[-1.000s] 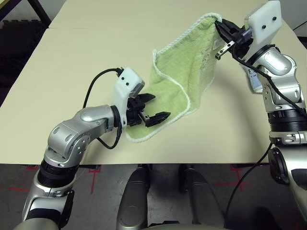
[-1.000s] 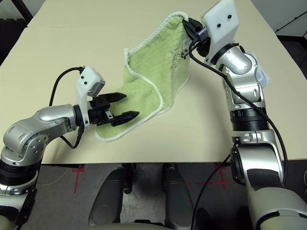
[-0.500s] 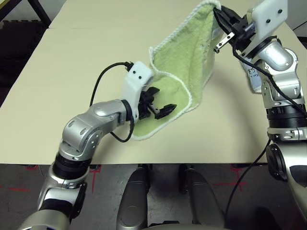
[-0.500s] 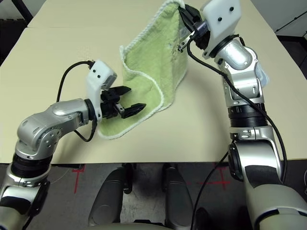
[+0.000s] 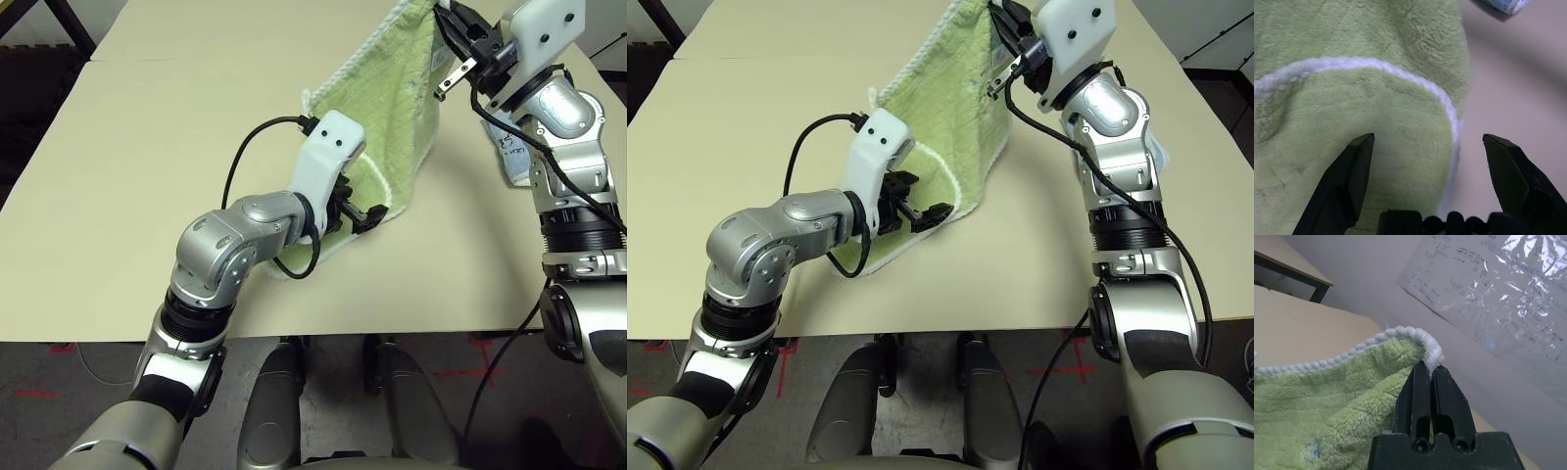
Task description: Fold the towel and set it aside.
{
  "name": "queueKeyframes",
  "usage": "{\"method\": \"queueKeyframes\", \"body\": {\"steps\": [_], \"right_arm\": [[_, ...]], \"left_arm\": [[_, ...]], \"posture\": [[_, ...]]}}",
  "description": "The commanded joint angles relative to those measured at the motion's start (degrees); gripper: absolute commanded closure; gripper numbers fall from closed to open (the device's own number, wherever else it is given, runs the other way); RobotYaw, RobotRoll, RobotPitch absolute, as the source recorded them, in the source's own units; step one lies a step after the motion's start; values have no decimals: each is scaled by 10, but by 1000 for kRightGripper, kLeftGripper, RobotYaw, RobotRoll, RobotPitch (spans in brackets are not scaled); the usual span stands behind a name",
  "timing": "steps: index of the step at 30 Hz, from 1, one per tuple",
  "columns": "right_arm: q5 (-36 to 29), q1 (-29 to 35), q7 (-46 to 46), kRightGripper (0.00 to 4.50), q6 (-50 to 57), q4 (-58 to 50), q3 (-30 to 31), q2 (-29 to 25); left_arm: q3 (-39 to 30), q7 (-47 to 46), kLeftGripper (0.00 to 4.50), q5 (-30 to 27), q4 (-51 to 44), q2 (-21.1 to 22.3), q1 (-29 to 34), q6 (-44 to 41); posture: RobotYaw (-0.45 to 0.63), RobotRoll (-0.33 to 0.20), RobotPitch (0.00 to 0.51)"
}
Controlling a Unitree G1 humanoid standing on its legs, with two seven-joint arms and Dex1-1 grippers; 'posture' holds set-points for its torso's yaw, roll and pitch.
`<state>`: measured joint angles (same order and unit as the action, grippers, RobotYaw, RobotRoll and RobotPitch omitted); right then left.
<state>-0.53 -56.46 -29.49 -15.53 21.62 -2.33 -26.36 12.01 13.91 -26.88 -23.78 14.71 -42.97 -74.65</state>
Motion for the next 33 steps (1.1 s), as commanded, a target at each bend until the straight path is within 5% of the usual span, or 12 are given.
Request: {"method": "queueKeyframes", "body": {"steps": [1, 10, 21, 33], "right_arm": [[5, -7, 5, 4447, -19, 7, 5, 0], [13, -11, 11, 4447, -27, 32, 12, 6], [12, -12, 16, 4447, -21, 38, 12, 6], [11, -10, 22, 4447, -14, 33, 11, 3]], "left_arm": [[12, 4, 0, 3, -6, -4, 5, -11], [80, 4, 0, 45, 16, -14, 0, 46], [220, 68, 0, 190, 79, 59, -5, 229], [237, 92, 0, 297, 108, 89, 40, 300]], "posture": [[-2, 0, 276], [5, 0, 298], [3, 0, 300], [-9, 0, 299]]}}
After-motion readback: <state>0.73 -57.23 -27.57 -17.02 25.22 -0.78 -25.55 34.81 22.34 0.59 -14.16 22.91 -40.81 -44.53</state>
